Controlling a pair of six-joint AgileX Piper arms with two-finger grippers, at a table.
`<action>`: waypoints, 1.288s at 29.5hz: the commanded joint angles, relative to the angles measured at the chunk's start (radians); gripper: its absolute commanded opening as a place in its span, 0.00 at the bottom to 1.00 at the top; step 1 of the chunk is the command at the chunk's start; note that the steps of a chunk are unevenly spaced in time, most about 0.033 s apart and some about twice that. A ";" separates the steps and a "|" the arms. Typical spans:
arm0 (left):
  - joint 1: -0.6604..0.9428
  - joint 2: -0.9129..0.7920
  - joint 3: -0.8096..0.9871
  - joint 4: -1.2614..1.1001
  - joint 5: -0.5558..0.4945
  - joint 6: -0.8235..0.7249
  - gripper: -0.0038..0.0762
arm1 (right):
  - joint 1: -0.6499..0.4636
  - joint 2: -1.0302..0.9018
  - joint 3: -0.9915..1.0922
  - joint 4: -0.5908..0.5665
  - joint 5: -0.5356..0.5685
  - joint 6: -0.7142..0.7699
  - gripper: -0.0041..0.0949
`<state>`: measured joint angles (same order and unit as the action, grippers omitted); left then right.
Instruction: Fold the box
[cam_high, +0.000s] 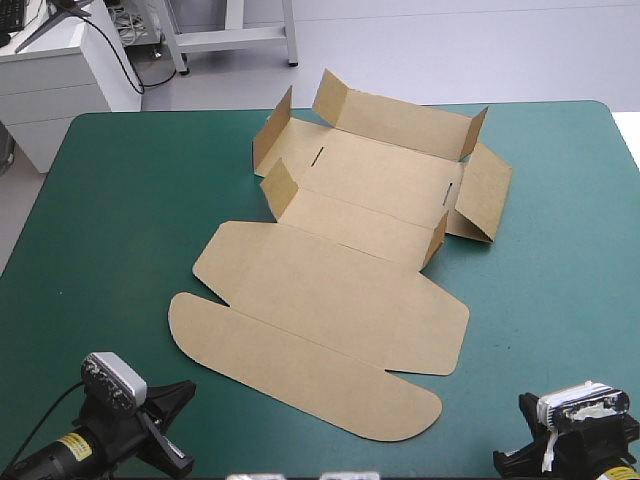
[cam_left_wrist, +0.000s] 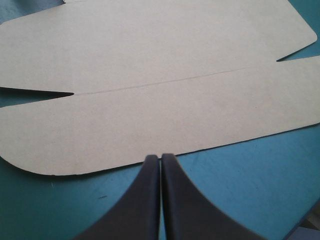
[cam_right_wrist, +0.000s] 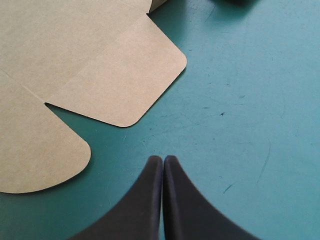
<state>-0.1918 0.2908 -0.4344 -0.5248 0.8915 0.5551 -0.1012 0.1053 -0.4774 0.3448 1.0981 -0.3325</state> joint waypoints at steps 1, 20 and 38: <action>0.000 0.009 -0.034 -0.046 -0.045 0.002 0.04 | 0.003 0.015 -0.020 0.015 -0.060 -0.006 0.03; 0.000 0.009 -0.034 -0.046 -0.045 0.002 0.04 | 0.003 0.450 -0.354 -0.096 0.046 0.115 0.03; 0.000 0.011 -0.034 -0.046 -0.045 0.002 0.04 | 0.064 1.188 -1.183 0.037 0.151 0.326 0.05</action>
<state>-0.1918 0.2908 -0.4344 -0.5248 0.8915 0.5551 -0.0615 1.2337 -1.5505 0.3569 1.2460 -0.0336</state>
